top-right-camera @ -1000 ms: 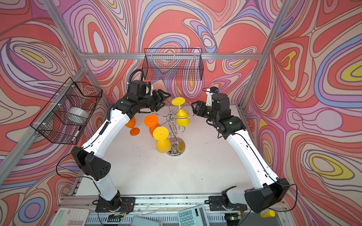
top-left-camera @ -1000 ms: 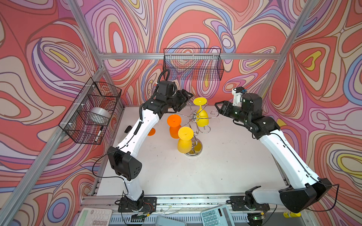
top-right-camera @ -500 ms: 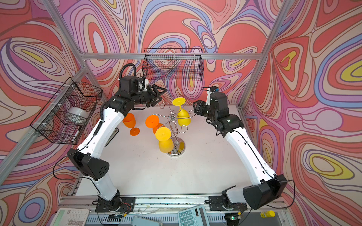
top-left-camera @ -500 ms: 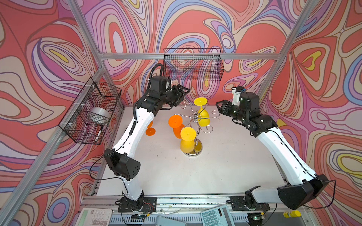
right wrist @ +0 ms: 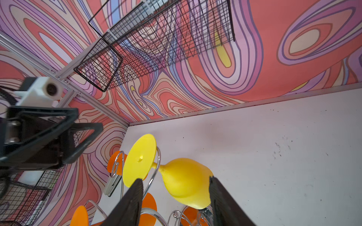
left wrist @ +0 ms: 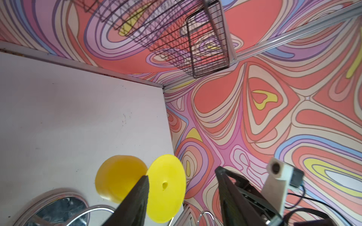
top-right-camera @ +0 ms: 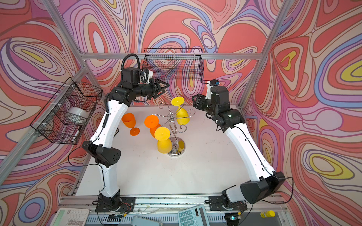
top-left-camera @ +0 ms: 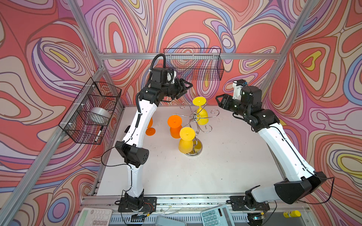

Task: Take the wine glass off the wine glass rack

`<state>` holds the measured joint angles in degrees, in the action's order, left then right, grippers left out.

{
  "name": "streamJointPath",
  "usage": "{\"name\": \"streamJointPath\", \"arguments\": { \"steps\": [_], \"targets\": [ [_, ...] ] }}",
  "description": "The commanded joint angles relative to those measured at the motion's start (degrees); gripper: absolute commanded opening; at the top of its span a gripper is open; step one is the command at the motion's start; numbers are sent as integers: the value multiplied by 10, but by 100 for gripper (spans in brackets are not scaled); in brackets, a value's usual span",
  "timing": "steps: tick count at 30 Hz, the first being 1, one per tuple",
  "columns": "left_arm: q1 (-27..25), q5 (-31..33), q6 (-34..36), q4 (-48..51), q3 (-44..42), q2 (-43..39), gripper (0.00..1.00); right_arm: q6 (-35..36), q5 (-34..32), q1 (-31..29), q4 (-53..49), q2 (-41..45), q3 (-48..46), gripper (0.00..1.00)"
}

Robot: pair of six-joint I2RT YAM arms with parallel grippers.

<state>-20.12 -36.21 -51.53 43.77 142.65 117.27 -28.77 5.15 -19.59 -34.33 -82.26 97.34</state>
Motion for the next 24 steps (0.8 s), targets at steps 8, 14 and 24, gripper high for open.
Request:
{"name": "streamJointPath", "arguments": {
  "steps": [8,14,24],
  "targets": [
    [-2,-18,26,-33,-90,-37,56,18,1,-3,-15,6,-7,57],
    [-11,-14,28,-50,-94,-30,55,21,5,-2,-10,14,-24,57],
    [-24,-15,28,-50,-81,-6,55,24,-2,-2,-8,25,-39,57]
  ]
}}
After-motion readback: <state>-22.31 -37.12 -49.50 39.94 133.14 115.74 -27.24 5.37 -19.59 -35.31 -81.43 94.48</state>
